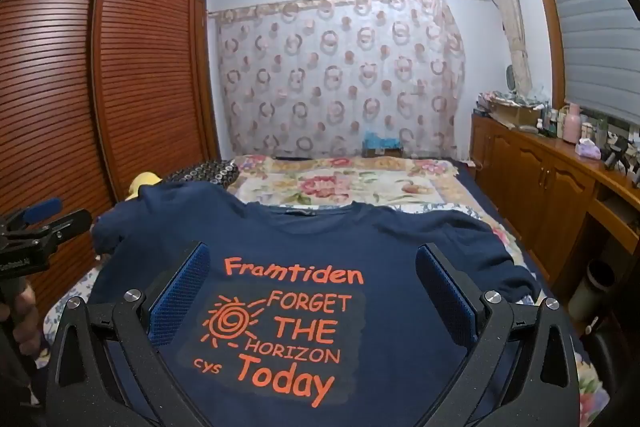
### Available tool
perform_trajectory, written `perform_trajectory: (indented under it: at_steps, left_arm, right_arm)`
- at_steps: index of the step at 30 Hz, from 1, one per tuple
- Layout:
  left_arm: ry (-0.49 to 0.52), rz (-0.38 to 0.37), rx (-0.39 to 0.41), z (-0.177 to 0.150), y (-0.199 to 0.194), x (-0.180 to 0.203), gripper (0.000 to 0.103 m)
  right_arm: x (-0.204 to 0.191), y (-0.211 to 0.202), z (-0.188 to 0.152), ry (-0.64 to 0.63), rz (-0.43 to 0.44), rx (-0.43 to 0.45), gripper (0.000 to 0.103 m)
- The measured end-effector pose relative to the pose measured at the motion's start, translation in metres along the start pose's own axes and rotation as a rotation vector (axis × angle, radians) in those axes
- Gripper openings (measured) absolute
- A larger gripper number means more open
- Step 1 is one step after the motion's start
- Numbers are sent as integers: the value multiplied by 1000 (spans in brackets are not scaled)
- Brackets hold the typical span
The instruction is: Fold small clothes
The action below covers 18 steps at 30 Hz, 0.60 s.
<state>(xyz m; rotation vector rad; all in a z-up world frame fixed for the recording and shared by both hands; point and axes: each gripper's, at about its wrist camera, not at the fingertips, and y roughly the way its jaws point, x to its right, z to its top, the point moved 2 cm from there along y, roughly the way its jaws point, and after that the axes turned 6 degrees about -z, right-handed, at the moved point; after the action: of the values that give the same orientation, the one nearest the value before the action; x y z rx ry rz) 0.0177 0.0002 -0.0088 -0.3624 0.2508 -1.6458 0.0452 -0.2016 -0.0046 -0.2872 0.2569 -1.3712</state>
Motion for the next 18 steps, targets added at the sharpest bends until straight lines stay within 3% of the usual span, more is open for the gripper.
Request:
perform_trajectory:
  at_steps: [18]
  left_arm:
    - [-1,6,-3,-2,0,0,103]
  right_arm:
    - [0,0,-1,5,1,7,103]
